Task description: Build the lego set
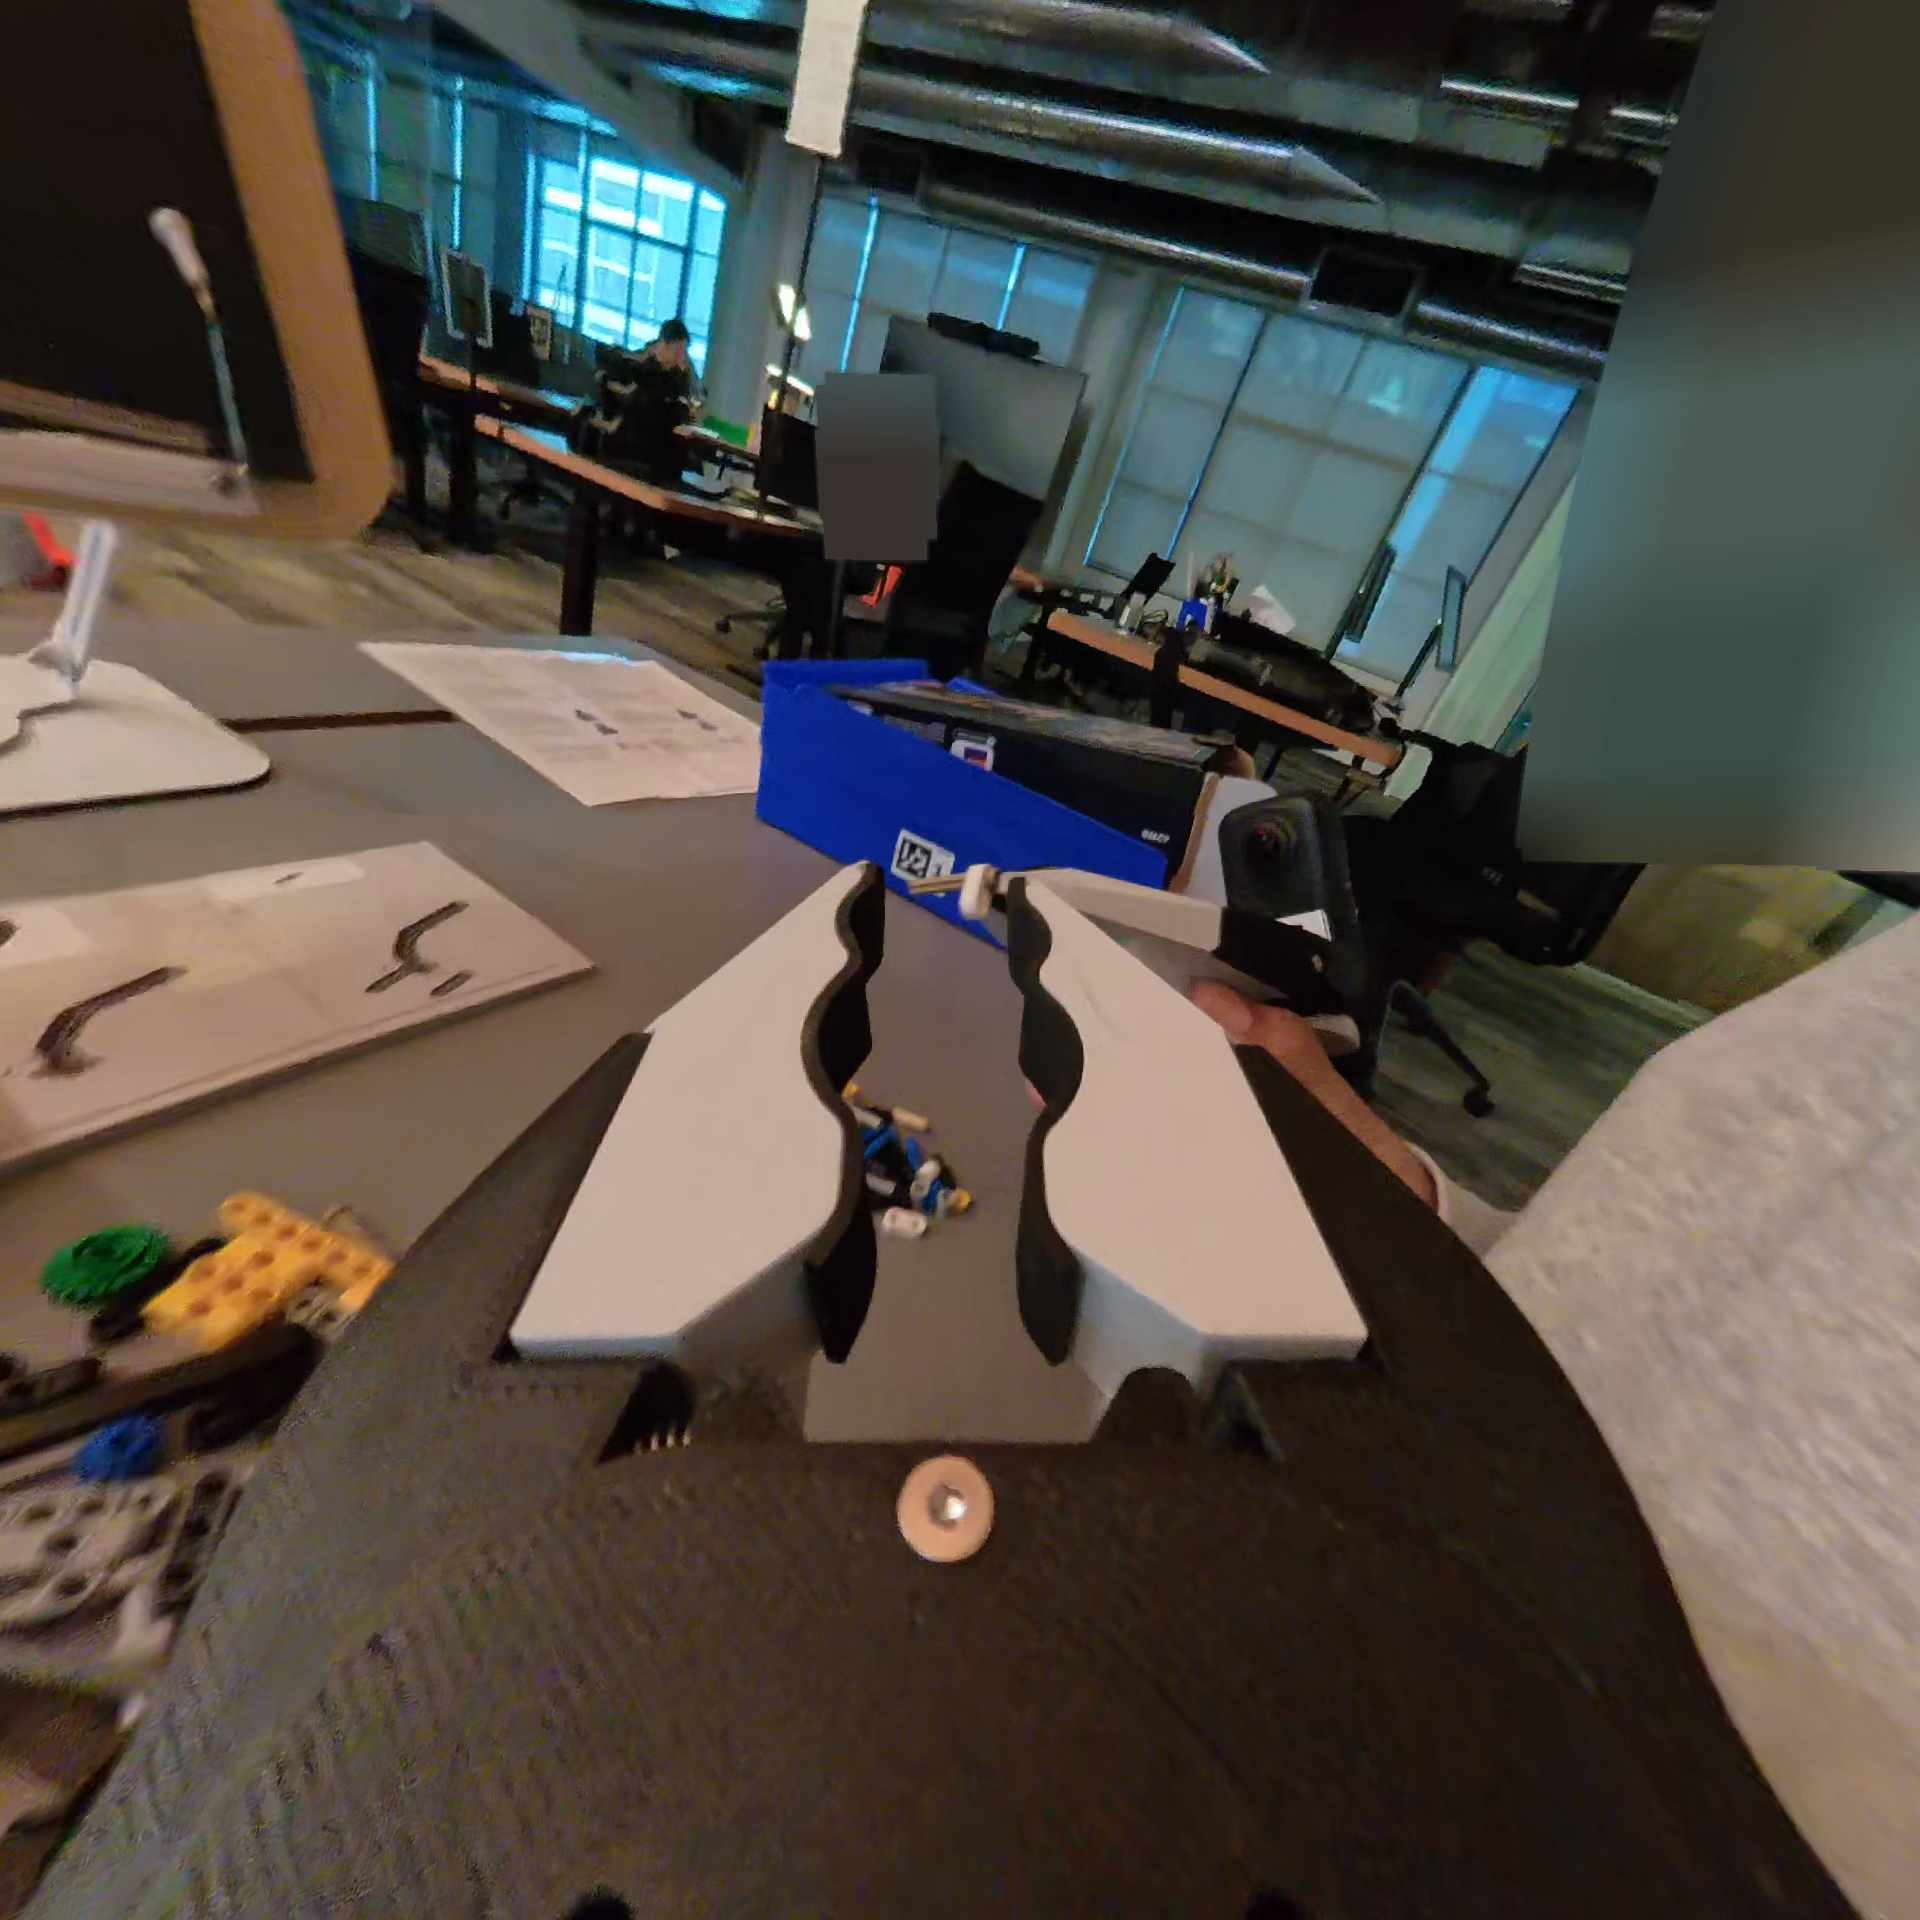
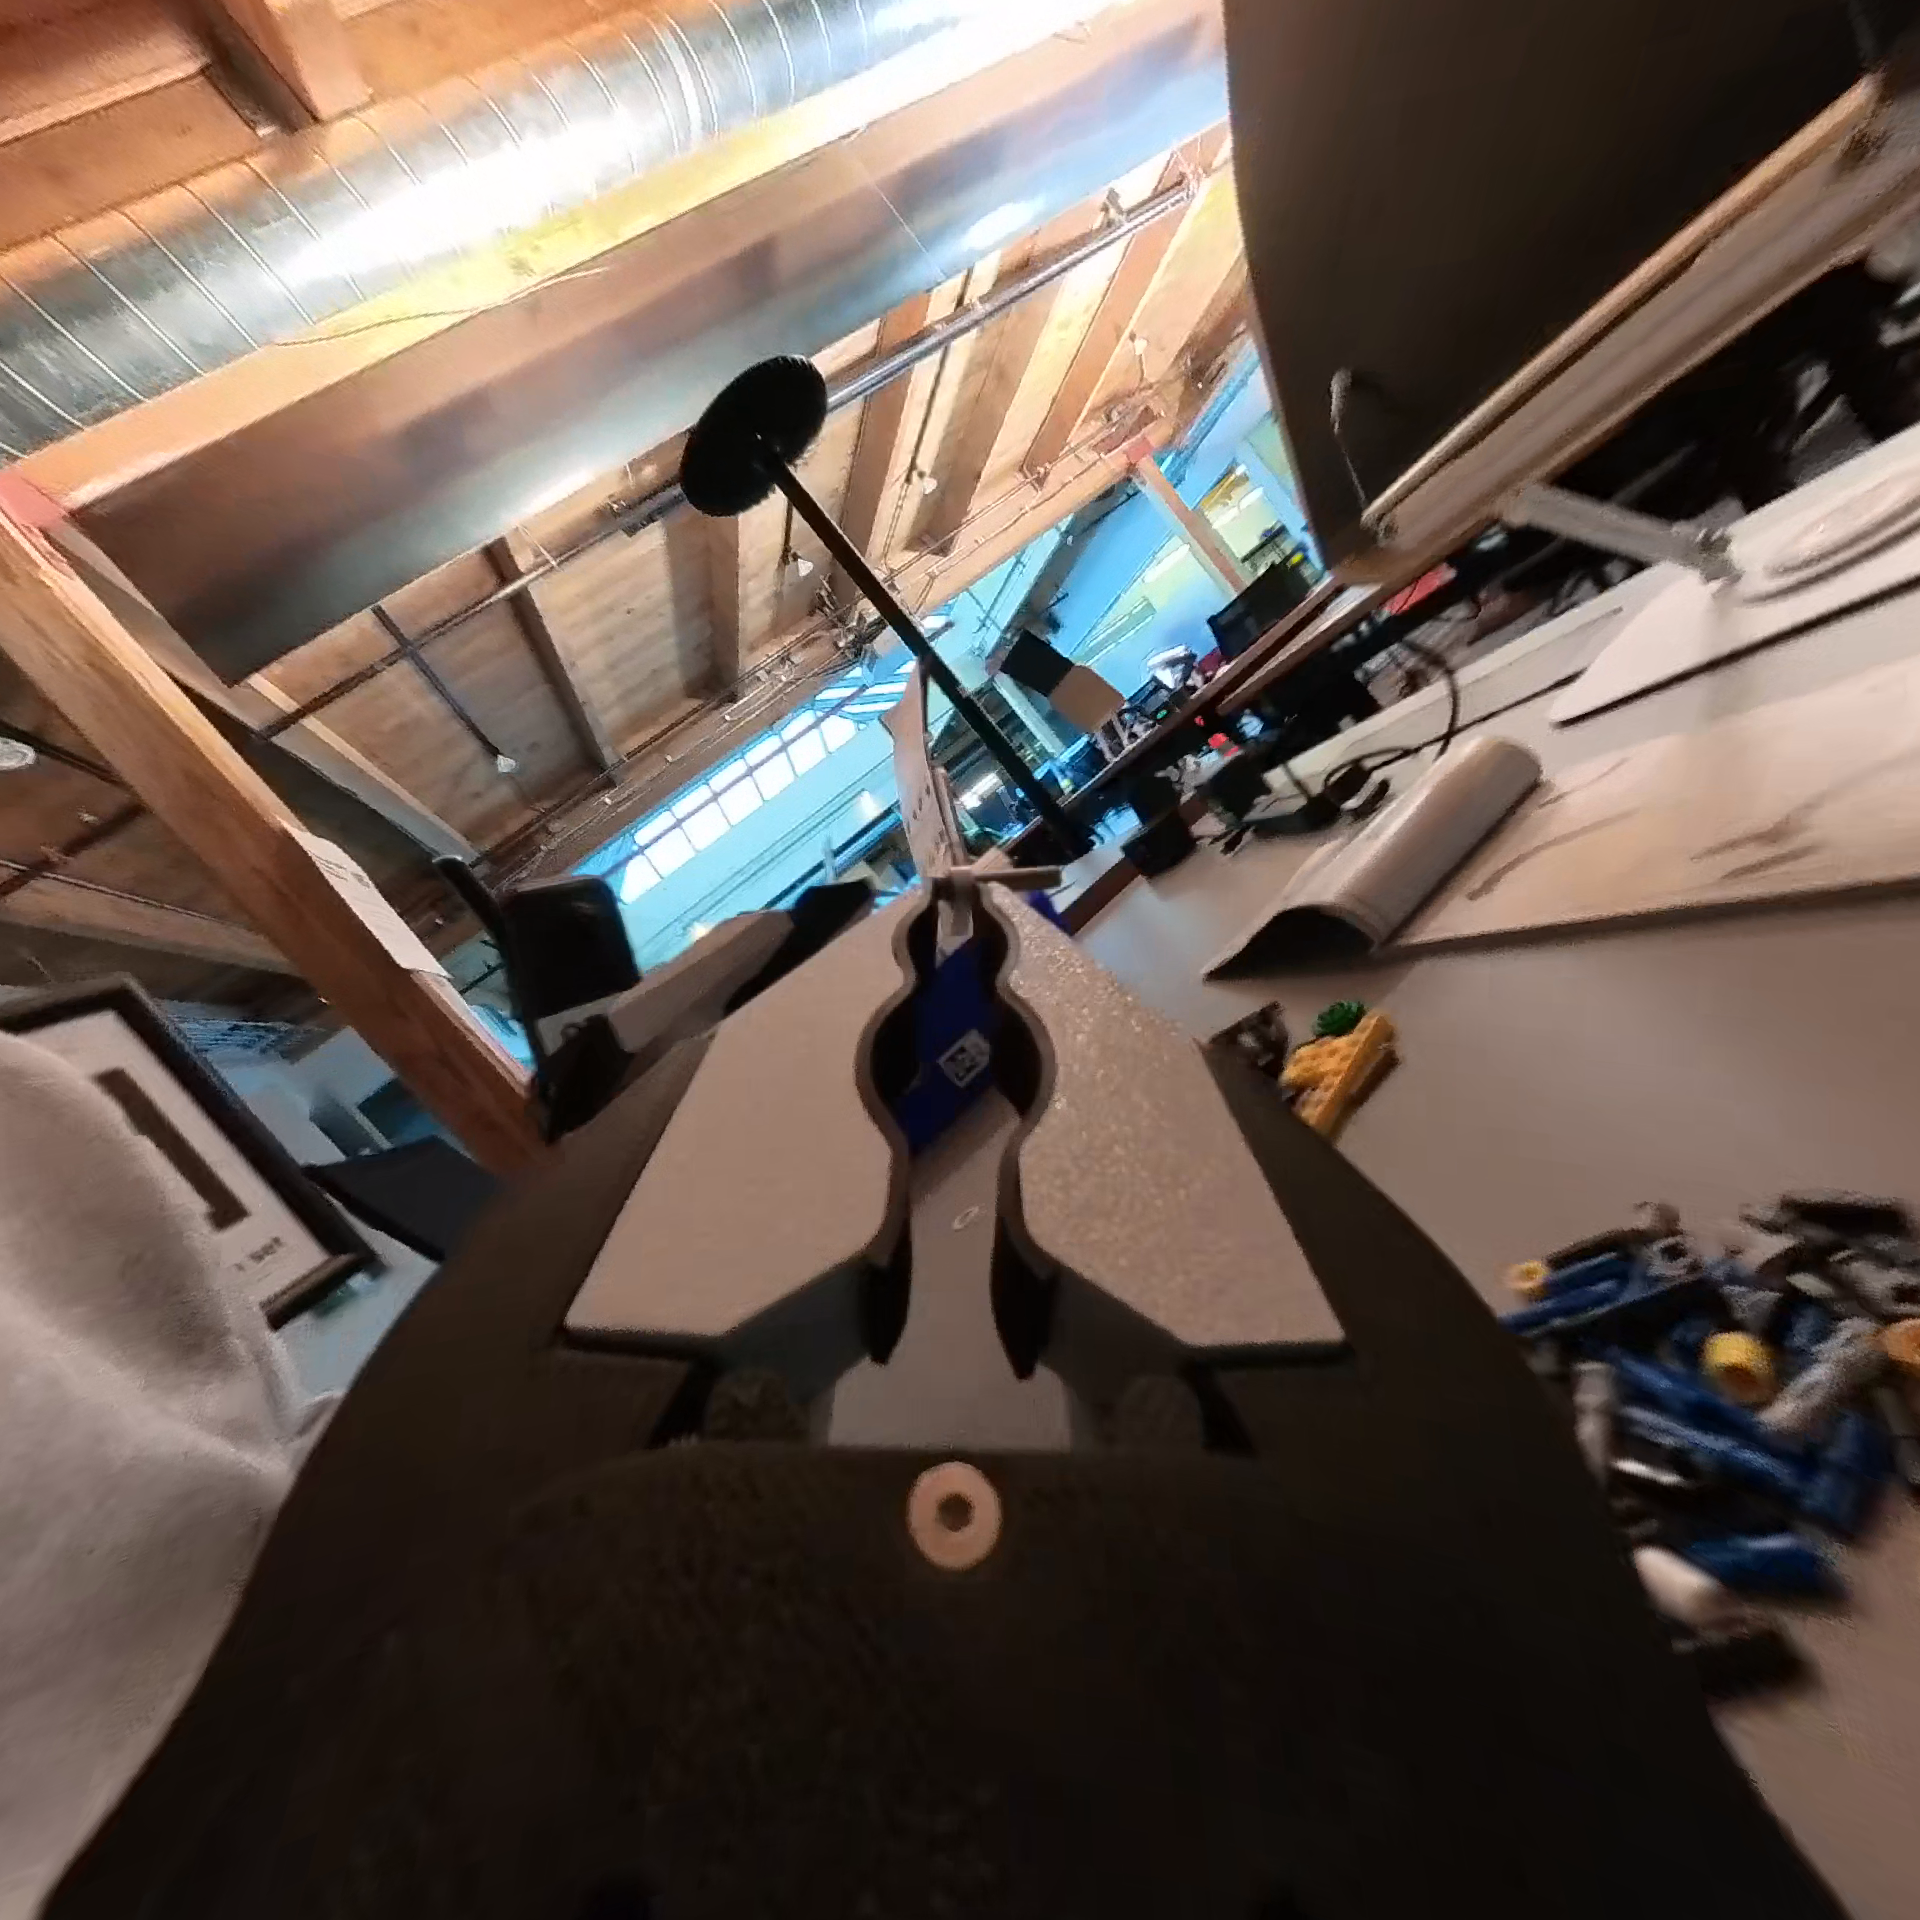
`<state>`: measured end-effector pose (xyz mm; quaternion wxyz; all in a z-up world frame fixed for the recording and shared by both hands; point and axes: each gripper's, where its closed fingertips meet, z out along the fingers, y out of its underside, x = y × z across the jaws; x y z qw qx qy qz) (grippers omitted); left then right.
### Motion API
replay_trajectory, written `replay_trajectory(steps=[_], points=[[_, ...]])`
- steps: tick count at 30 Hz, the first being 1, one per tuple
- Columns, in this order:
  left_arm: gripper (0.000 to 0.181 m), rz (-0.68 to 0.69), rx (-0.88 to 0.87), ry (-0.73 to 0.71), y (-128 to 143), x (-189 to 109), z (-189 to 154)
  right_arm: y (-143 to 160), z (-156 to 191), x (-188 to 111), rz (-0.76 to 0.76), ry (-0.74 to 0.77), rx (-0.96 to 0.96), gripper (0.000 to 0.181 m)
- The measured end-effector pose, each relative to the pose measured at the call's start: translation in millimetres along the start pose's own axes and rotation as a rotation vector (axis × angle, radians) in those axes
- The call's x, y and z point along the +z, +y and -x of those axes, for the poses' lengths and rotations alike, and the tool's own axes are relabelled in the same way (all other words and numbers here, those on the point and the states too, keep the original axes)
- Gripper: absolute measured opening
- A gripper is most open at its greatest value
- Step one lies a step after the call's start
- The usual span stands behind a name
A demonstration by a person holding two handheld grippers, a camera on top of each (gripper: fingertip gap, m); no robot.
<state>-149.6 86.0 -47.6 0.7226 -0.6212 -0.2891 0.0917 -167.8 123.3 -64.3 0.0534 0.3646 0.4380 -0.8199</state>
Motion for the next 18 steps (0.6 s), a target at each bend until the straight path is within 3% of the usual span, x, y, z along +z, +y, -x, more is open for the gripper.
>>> replay_trajectory(steps=[4, 7, 10, 14, 18], points=[[0.022, 0.005, 0.082, 0.084, 3.8, 17.8, -31.3, -22.1, -4.0, -3.6, -0.006, 0.037, -0.172, 0.004], [0.022, 0.005, 0.122, 0.134, 5.3, 13.7, -38.7, -24.4, 2.7, 2.1, 0.013, -0.002, -0.261, 0.004], [0.021, -0.019, 0.092, 0.178, 0.1, -1.8, -30.4, -21.1, -8.7, 2.4, 0.068, 0.078, -0.342, 0.004], [0.017, 0.032, 0.072, 0.245, 12.7, -24.3, -3.2, -35.0, -16.2, -5.9, 0.033, 0.215, -0.383, 0.004], [0.003, -0.203, 0.026, 0.282, -13.3, -62.4, 9.0, -22.3, -28.2, -8.9, 0.044, 0.298, -0.475, 0.003]])
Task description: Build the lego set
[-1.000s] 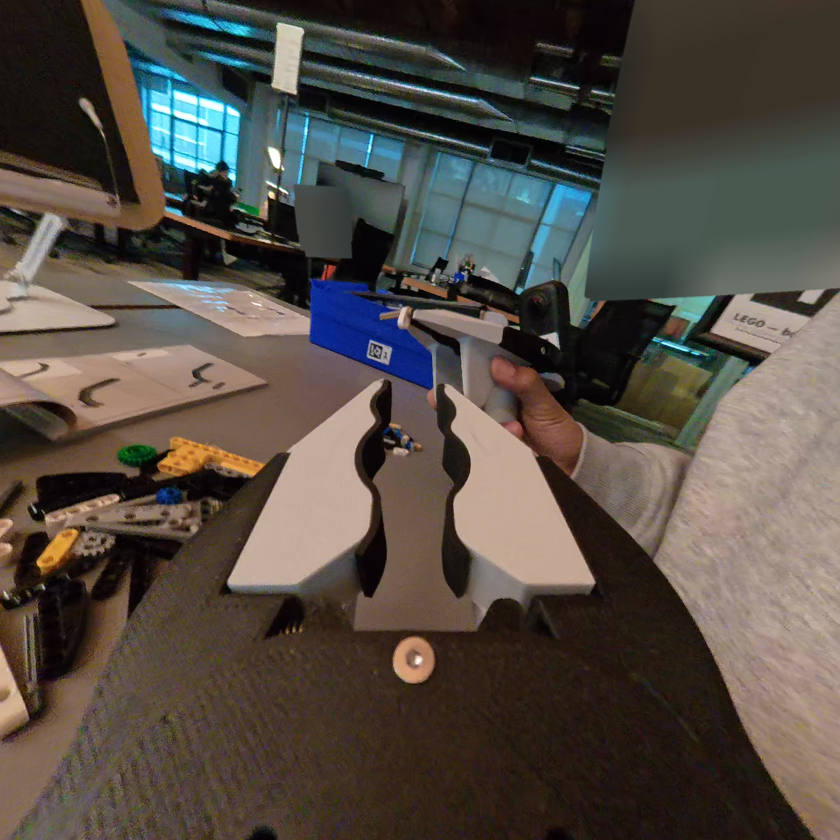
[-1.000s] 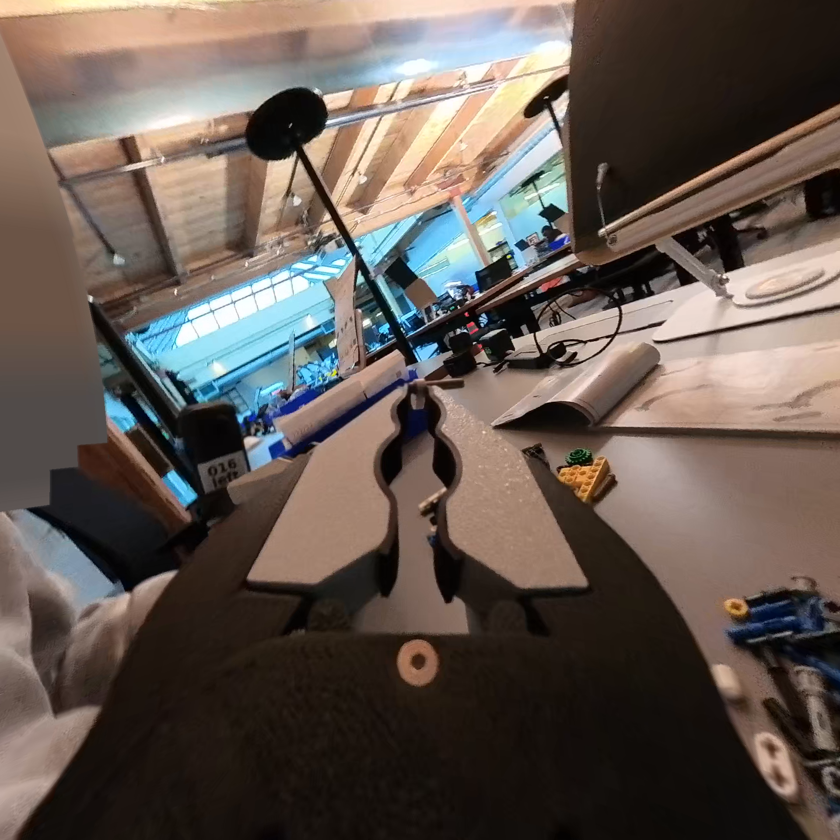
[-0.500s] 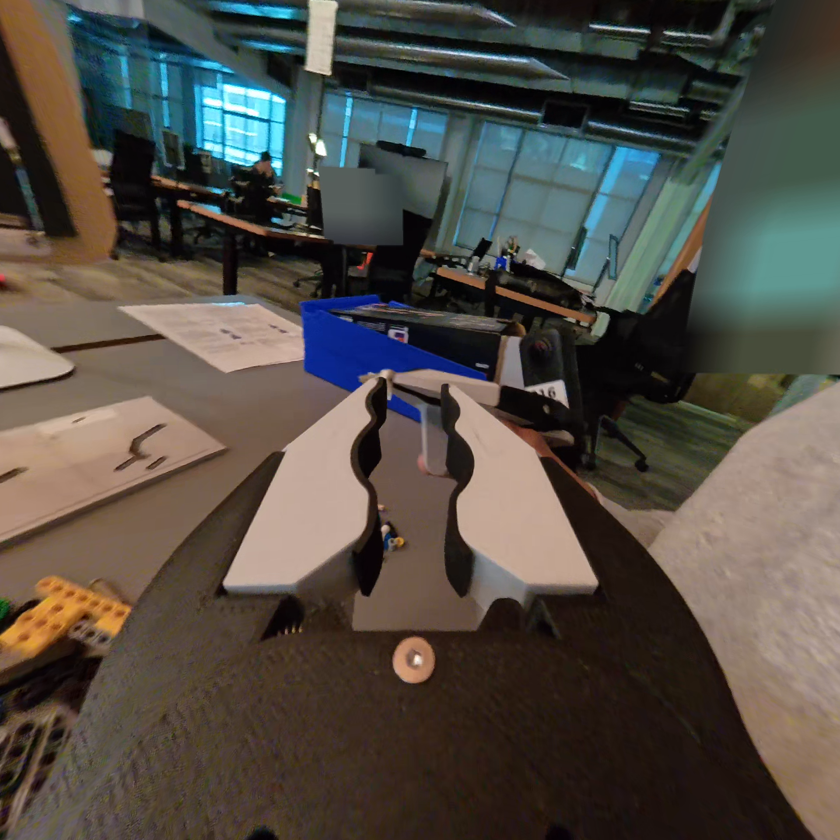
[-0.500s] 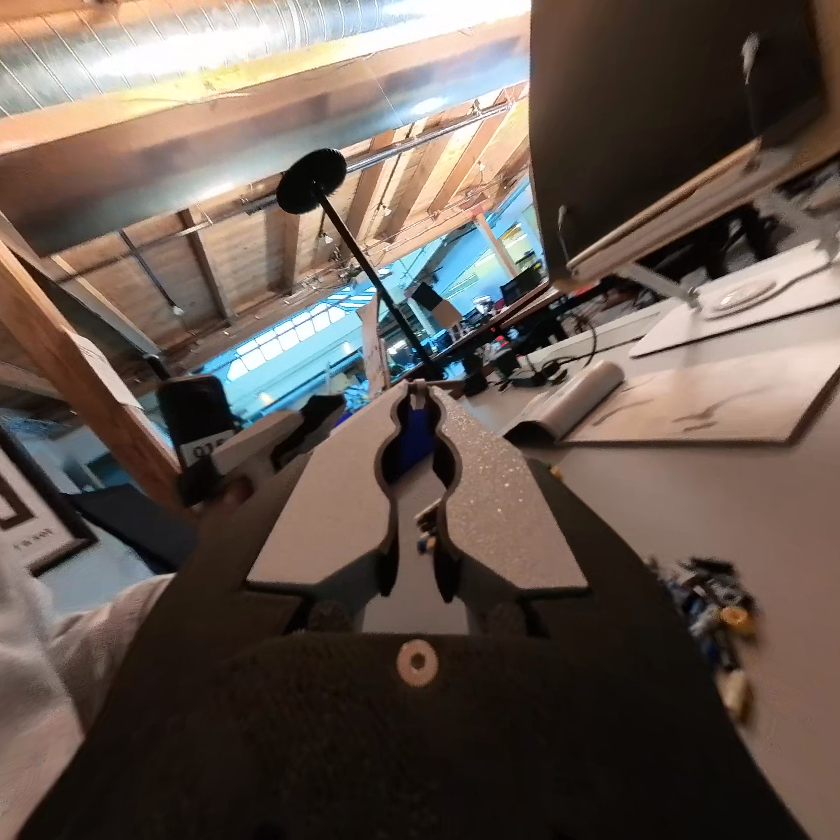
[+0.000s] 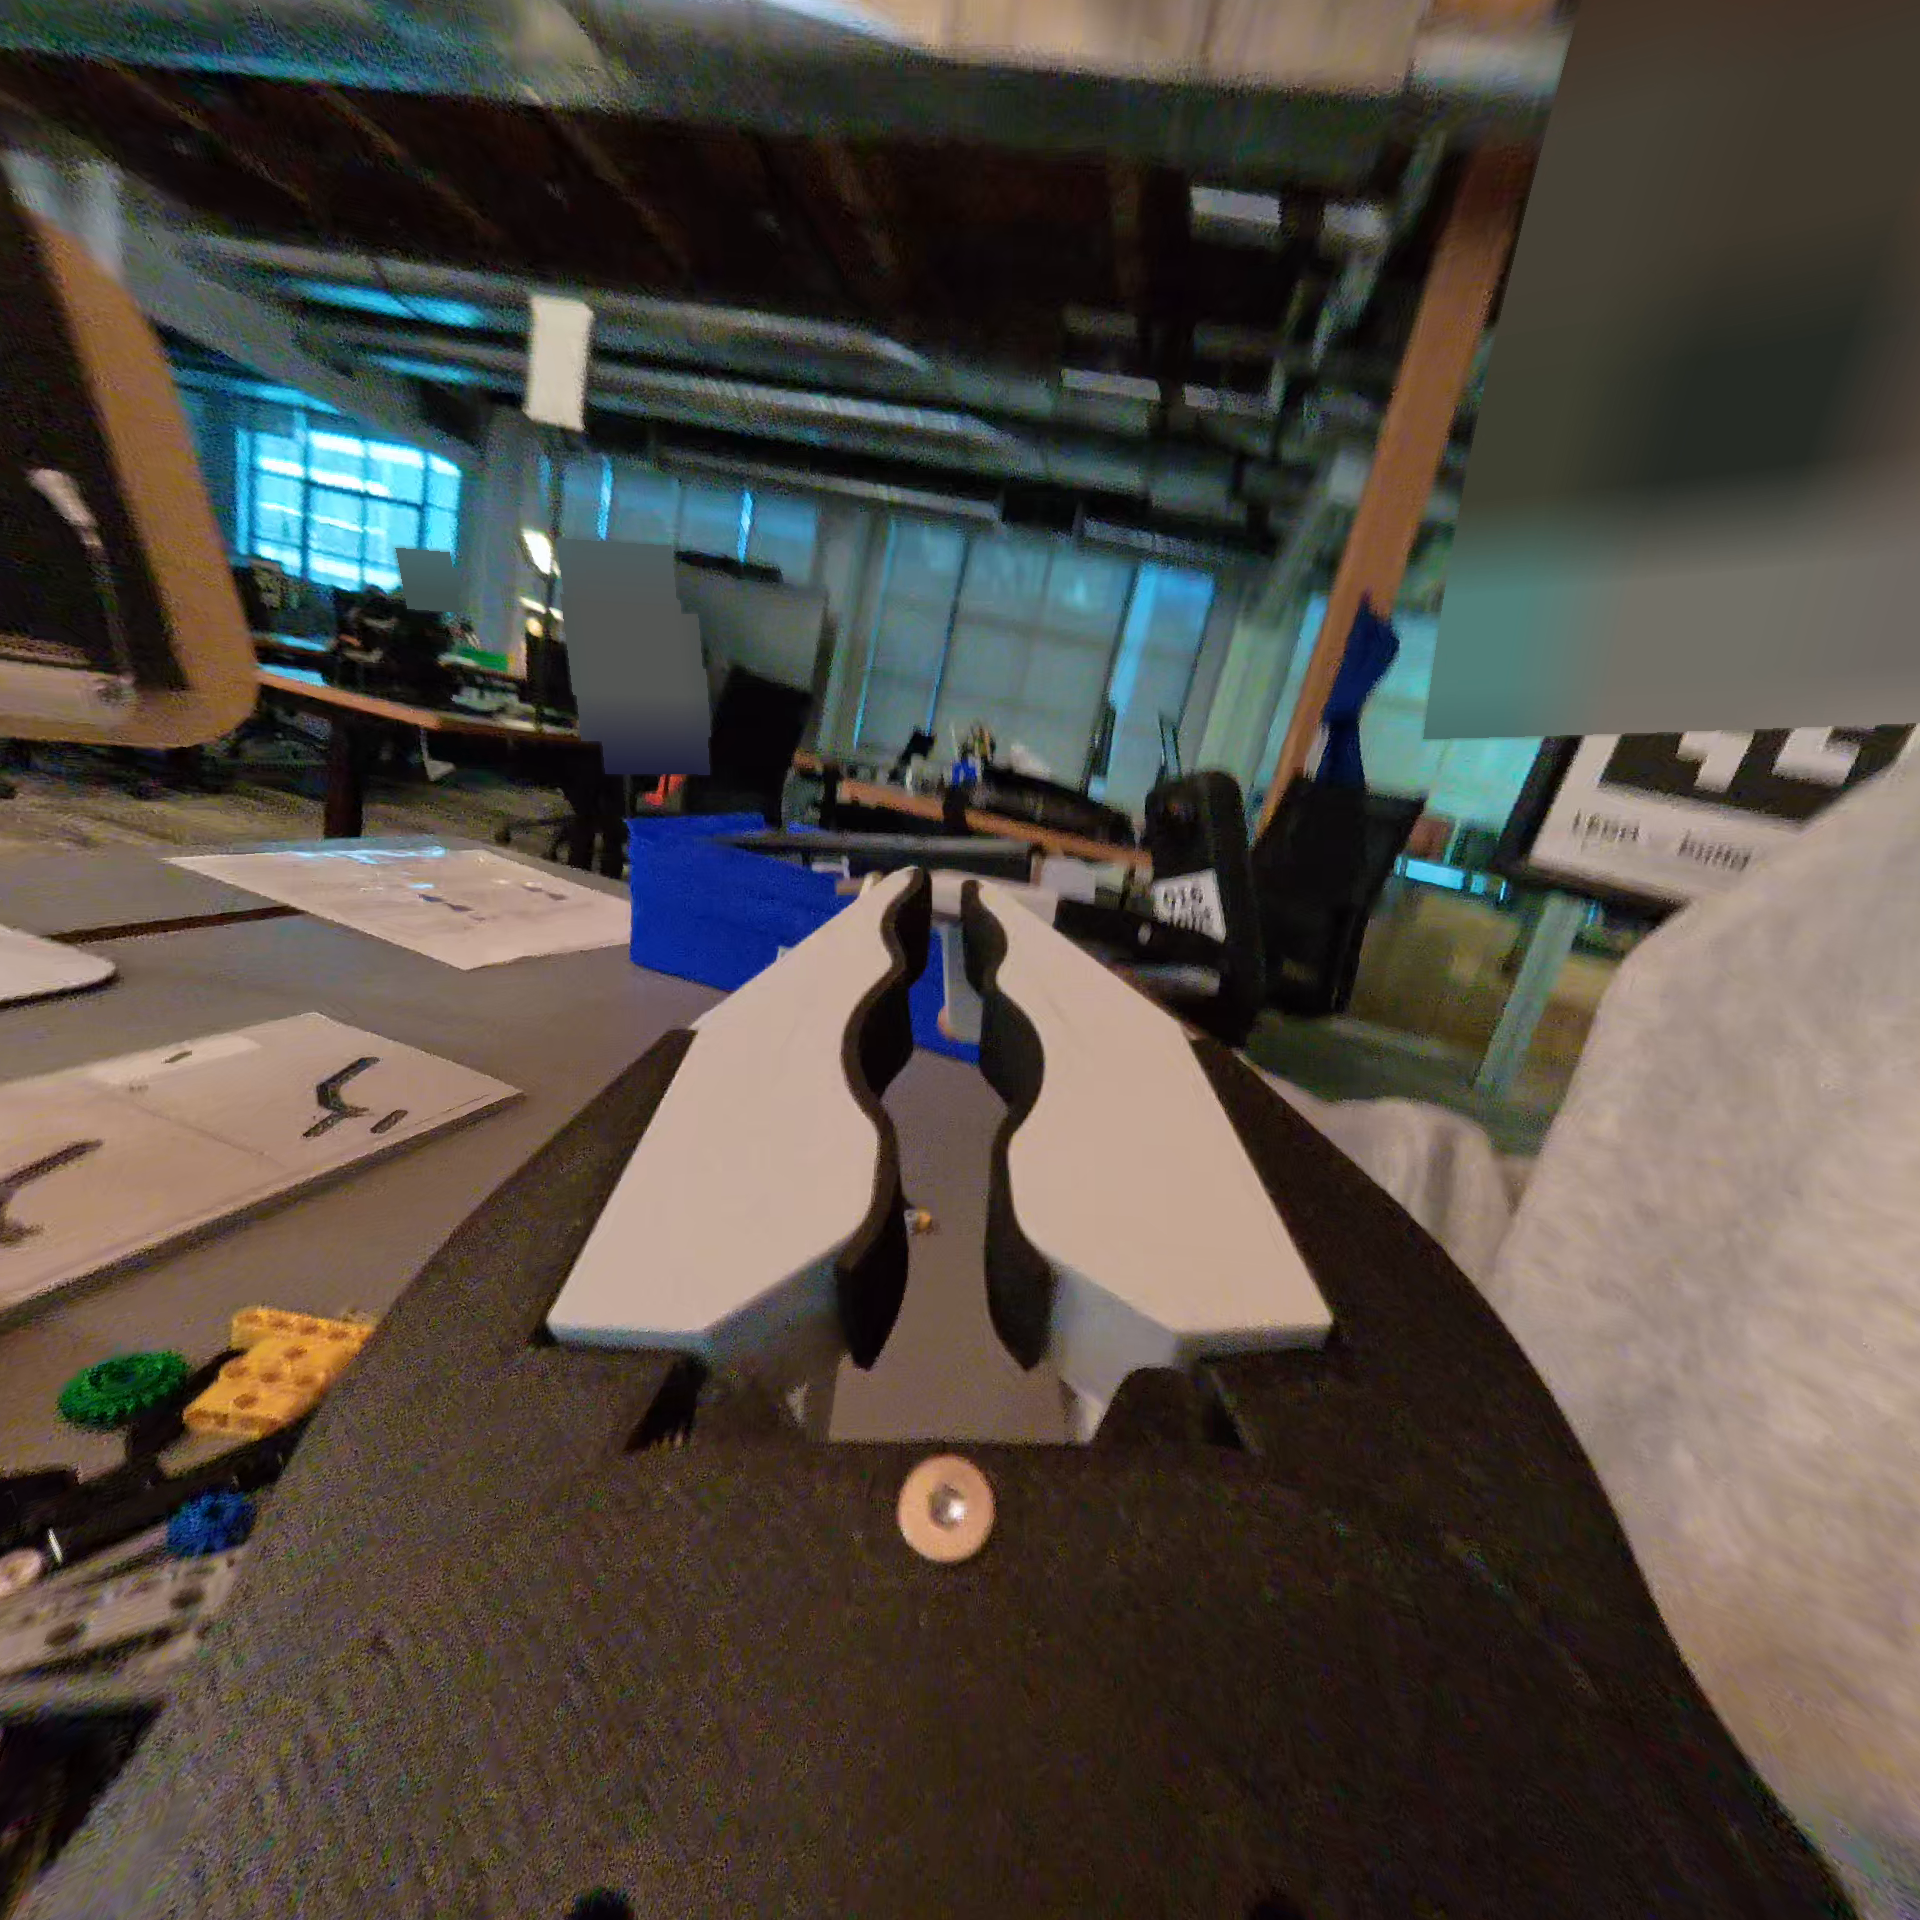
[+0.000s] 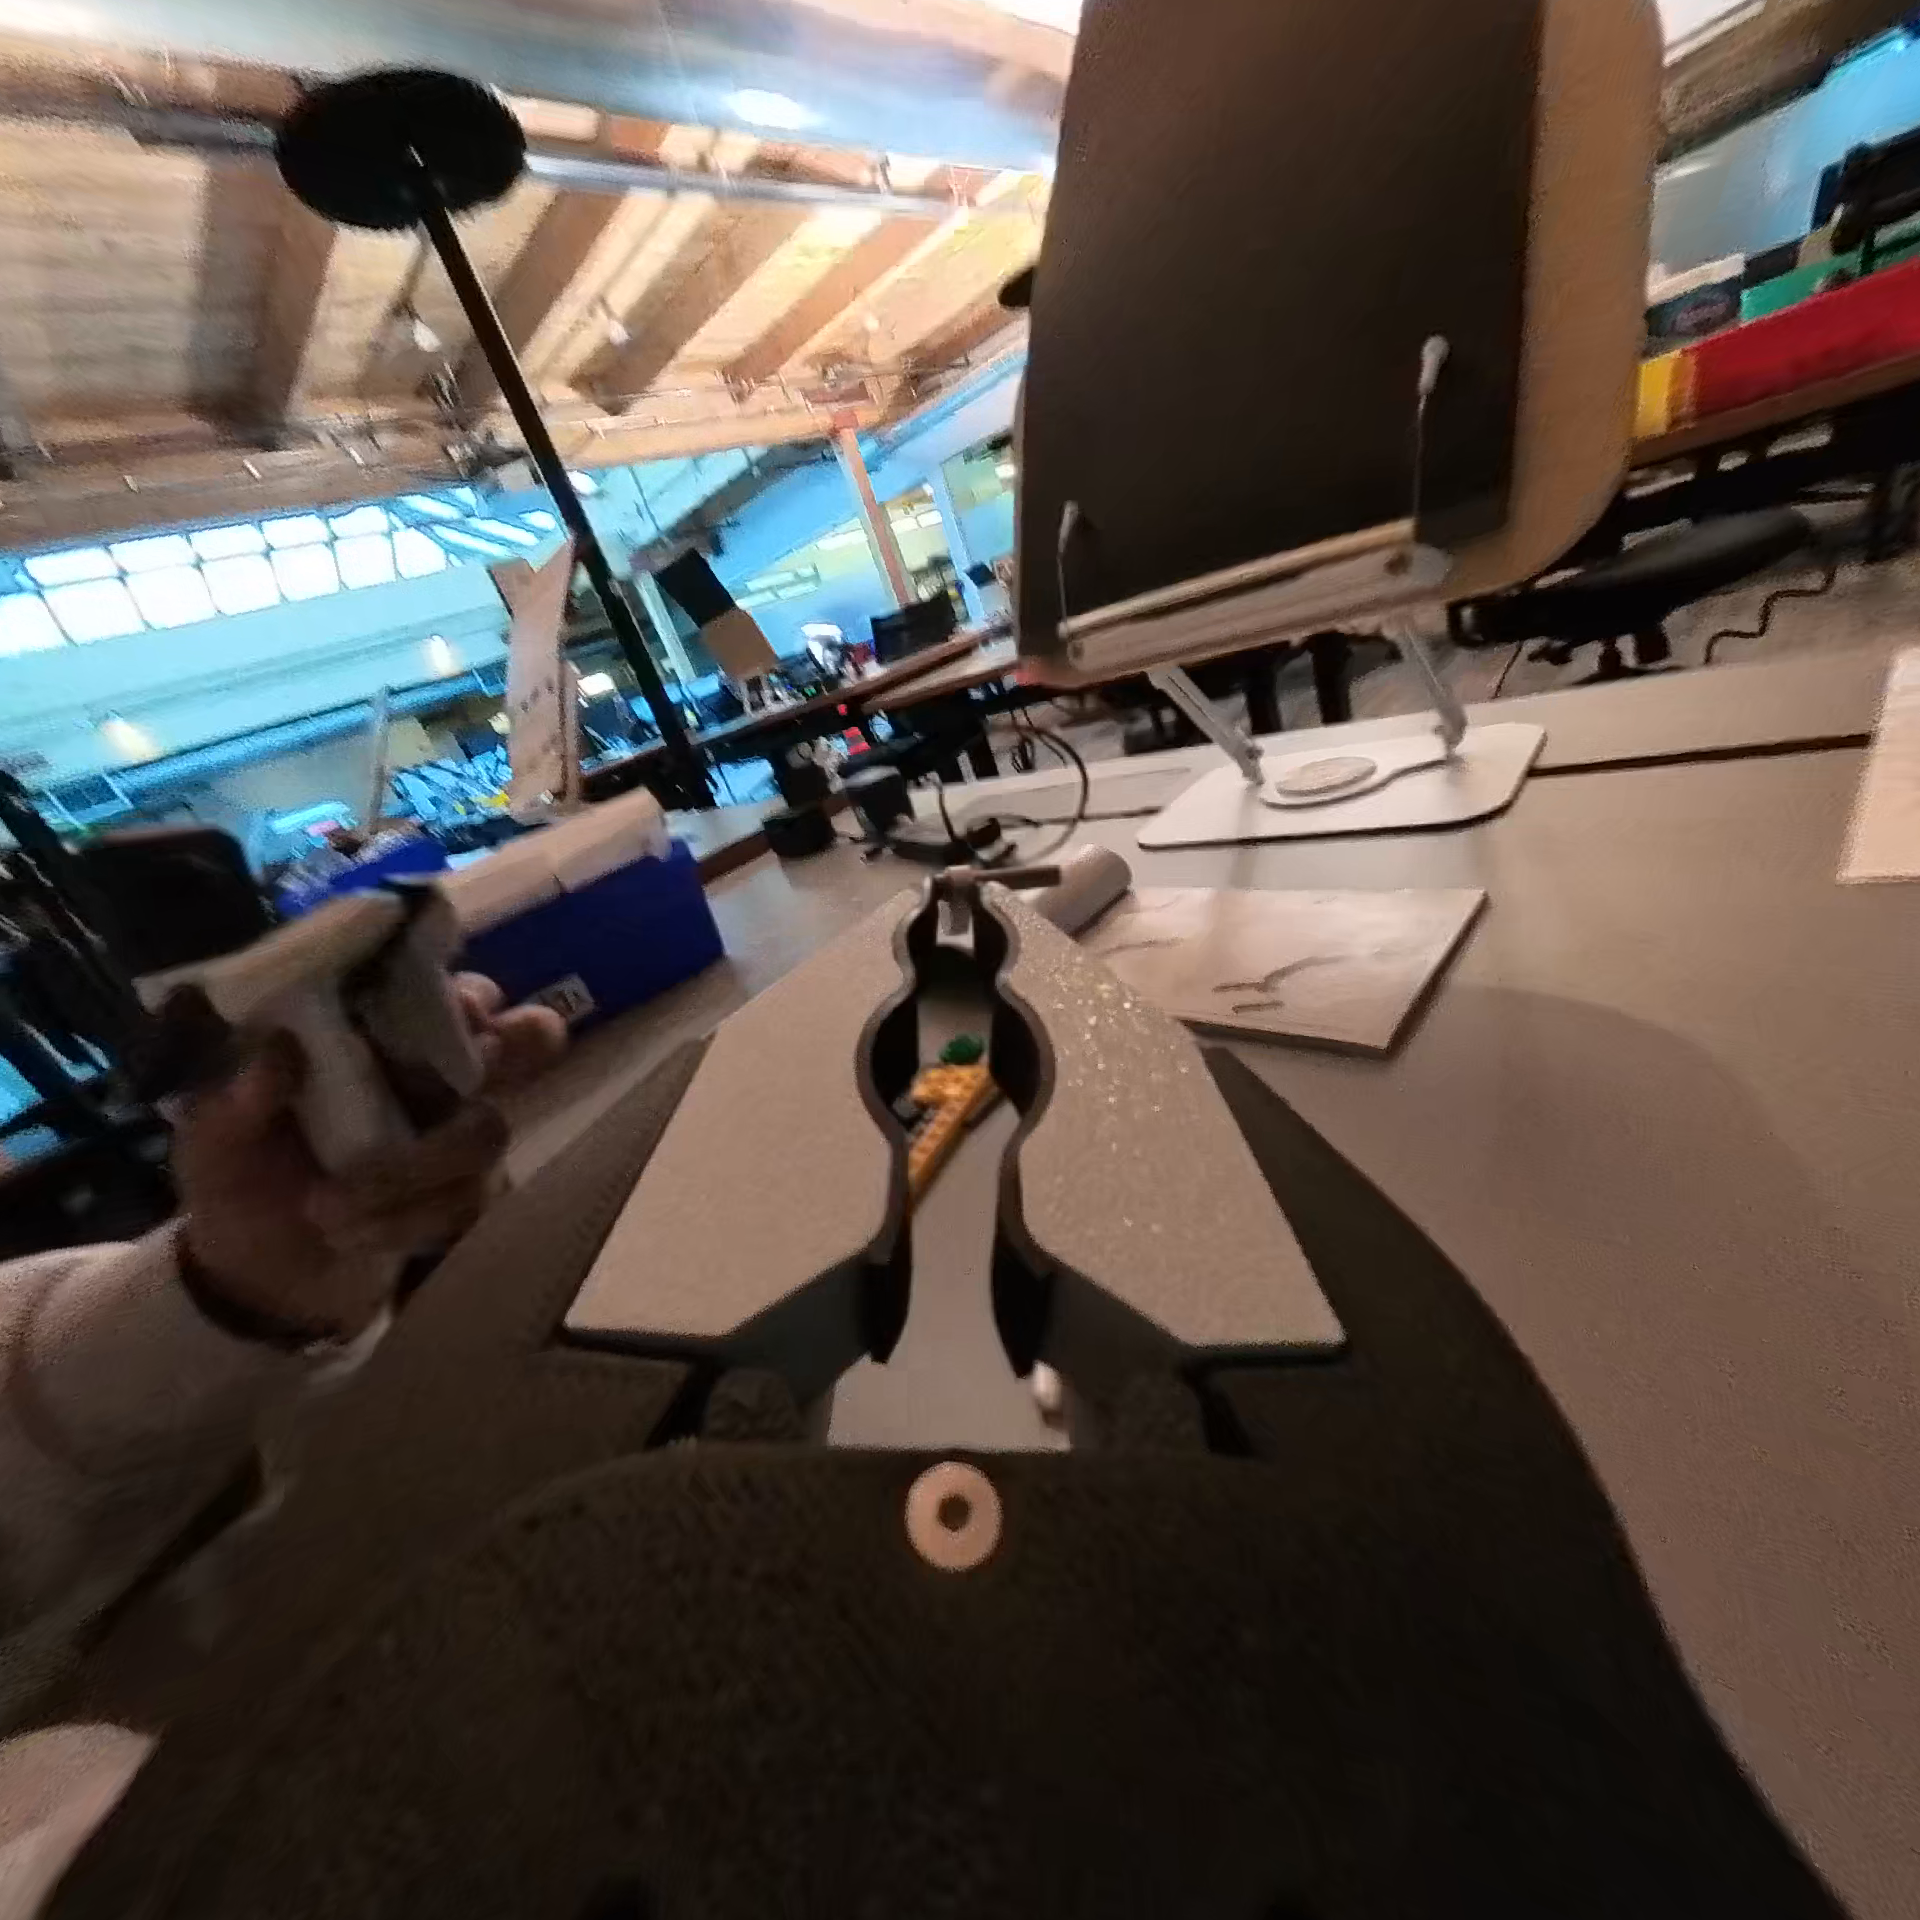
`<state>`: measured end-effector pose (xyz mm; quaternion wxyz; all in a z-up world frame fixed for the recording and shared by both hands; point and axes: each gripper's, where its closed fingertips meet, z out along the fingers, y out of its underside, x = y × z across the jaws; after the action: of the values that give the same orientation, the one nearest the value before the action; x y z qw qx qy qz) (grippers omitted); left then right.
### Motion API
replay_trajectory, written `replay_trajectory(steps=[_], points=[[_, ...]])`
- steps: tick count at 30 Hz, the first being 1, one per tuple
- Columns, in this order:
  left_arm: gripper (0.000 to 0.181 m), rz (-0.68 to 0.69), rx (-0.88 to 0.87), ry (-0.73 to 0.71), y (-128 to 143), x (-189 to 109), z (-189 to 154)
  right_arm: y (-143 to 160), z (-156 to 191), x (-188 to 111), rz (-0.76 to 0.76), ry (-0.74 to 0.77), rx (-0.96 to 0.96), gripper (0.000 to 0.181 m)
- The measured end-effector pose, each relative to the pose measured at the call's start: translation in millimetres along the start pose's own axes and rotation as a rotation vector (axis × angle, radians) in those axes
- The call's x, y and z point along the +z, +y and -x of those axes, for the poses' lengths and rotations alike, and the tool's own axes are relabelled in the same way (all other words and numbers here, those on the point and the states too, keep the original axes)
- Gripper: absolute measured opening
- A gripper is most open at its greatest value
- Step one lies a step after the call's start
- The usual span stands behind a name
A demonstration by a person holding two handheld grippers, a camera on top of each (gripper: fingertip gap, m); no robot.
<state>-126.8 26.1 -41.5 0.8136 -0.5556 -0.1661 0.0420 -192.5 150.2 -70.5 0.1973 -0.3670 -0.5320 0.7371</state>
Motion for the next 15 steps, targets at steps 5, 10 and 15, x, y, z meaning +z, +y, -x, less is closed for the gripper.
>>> replay_trajectory(steps=[5, 10, 15], points=[[0.004, -0.087, -0.106, -0.023, -12.7, -16.9, 20.0, 0.2, 12.7, 7.9, -0.034, -0.138, -0.028, 0.004], [0.008, -0.046, -0.145, 0.029, -0.9, -14.3, 11.0, 5.2, 27.0, 10.7, -0.026, -0.198, -0.022, 0.004], [0.002, 0.121, -0.332, 0.077, 29.6, -3.9, 12.2, 44.7, 56.4, 3.0, 0.160, -0.123, -0.283, 0.003]])
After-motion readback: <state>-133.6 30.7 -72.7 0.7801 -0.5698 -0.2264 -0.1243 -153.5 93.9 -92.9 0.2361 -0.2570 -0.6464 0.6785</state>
